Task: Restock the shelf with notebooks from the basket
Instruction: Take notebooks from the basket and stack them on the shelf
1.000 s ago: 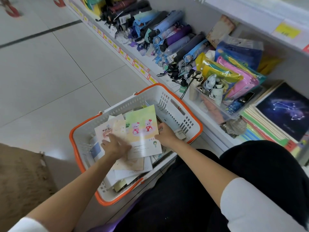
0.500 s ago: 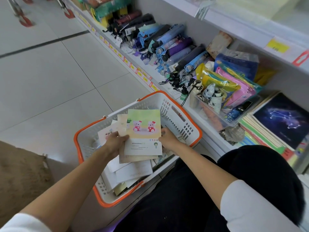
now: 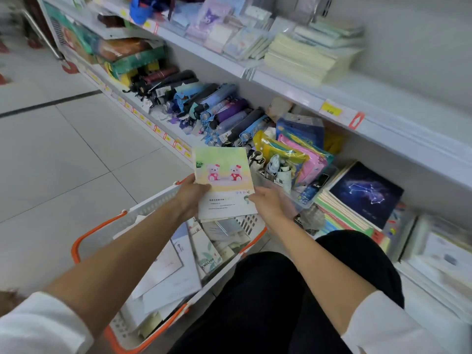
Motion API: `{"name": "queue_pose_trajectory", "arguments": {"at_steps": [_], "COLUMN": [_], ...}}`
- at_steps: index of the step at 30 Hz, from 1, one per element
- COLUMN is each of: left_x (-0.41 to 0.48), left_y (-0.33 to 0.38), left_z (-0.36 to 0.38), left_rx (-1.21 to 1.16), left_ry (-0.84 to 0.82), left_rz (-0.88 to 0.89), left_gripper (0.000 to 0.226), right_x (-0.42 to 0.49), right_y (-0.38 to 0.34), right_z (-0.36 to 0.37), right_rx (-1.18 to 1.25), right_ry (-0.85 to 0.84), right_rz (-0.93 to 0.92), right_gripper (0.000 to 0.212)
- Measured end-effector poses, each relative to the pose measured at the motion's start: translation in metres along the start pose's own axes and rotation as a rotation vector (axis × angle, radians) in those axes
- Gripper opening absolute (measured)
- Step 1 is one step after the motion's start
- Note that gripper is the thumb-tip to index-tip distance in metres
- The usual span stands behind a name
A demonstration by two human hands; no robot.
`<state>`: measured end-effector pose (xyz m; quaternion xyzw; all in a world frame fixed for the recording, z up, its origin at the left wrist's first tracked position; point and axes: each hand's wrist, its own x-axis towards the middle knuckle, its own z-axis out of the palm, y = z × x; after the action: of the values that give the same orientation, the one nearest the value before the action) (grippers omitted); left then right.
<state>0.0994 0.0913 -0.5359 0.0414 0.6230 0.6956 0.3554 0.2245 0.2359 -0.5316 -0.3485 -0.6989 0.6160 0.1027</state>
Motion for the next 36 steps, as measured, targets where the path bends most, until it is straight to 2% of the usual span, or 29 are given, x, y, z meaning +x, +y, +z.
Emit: {"name": "queue_pose_trajectory", "arguments": {"at_steps": [3,5,8,13,15,19,23,26,30,33,36], "left_x": [0.002,0.0,-0.006,-0.023,-0.031,-0.046,-0.056,-0.049,-0.037,-0.025,-0.014], "left_y": [0.025,0.043,0.064,0.08,0.082,0.088,0.091,0.091,0.088,0.069,0.062], "left_z": [0.044,0.08,0.14,0.246,0.29,0.373,0.447,0.496,0.547,0.563,0.569], "left_rx": [0.013,0.031,0.118,0.37,0.395,0.35,0.456,0.559,0.591,0.671,0.689], "left_ry": [-0.07,-0.132,-0.27,-0.43,-0.481,-0.552,-0.695,-0.736,-0.698,-0.67,-0.734], "left_rz": [0.064,0.114,0.194,0.264,0.302,0.379,0.449,0.513,0.519,0.529,0.493], "left_gripper": [0.047,0.044,0.041,0.036,0.035,0.041,0.03,0.023,0.023,0.035,0.044], "right_x": [-0.015,-0.027,-0.044,-0.071,-0.081,-0.096,-0.098,-0.102,-0.099,-0.101,-0.107], "right_y": [-0.03,-0.05,-0.069,-0.087,-0.088,-0.084,-0.084,-0.087,-0.086,-0.074,-0.06], "right_z": [-0.036,-0.067,-0.12,-0.213,-0.251,-0.324,-0.396,-0.443,-0.49,-0.513,-0.523], "right_rx": [0.174,0.211,0.259,0.395,0.427,0.348,0.249,0.114,-0.052,-0.182,-0.327], "right_ry": [0.0,0.067,0.222,0.498,0.606,0.835,0.987,1.02,1.049,0.935,0.745], "right_rz": [-0.024,-0.093,-0.209,-0.262,-0.278,-0.269,-0.223,-0.181,-0.189,-0.13,0.016], "right_gripper": [0.051,0.058,0.053,0.043,0.045,0.039,0.033,0.031,0.03,0.029,0.058]}}
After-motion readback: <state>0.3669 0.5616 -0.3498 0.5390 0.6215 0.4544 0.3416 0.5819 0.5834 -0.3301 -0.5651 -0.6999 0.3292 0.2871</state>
